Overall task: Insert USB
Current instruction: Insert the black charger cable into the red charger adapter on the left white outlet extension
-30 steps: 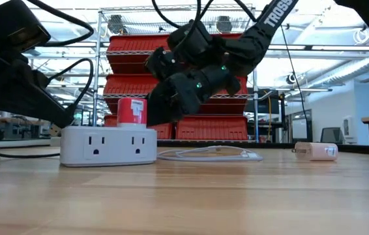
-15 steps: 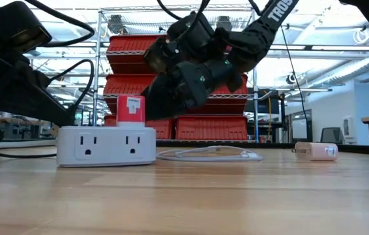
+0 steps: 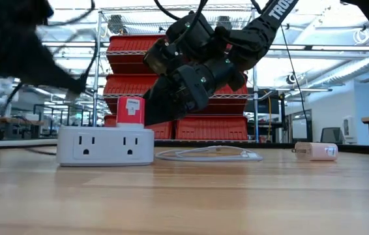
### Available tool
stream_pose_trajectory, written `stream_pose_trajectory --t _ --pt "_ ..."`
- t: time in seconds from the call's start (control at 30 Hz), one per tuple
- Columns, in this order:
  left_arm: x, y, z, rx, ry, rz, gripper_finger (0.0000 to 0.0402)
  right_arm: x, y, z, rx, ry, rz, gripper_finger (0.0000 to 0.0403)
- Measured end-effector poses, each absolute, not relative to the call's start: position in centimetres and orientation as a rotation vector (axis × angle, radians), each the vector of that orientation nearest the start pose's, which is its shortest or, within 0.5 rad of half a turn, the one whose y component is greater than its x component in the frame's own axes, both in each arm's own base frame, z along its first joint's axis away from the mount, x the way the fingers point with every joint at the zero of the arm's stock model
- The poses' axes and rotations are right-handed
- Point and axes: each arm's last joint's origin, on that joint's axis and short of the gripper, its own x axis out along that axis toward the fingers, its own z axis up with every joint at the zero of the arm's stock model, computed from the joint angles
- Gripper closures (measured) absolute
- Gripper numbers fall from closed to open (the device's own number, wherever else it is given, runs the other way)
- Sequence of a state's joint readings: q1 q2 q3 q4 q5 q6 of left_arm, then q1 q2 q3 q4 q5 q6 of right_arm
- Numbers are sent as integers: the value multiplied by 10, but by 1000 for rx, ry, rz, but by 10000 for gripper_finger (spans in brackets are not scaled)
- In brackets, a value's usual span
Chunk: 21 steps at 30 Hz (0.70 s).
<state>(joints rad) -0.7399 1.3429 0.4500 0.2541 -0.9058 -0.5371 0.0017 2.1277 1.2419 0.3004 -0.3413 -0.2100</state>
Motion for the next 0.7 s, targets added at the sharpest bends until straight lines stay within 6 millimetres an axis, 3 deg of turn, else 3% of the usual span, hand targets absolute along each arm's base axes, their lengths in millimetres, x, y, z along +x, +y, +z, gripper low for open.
stream_pose_trajectory --t 0.17,0.27,0.7 --pt "193 -142 187 -62 185 211 378 440 10 123 -95 544 380 403" --pt "200 -142 195 -33 110 187 378 441 10 124 -101 535 365 403" --pt "228 -139 158 66 150 180 378 441 9 124 -106 529 360 403"
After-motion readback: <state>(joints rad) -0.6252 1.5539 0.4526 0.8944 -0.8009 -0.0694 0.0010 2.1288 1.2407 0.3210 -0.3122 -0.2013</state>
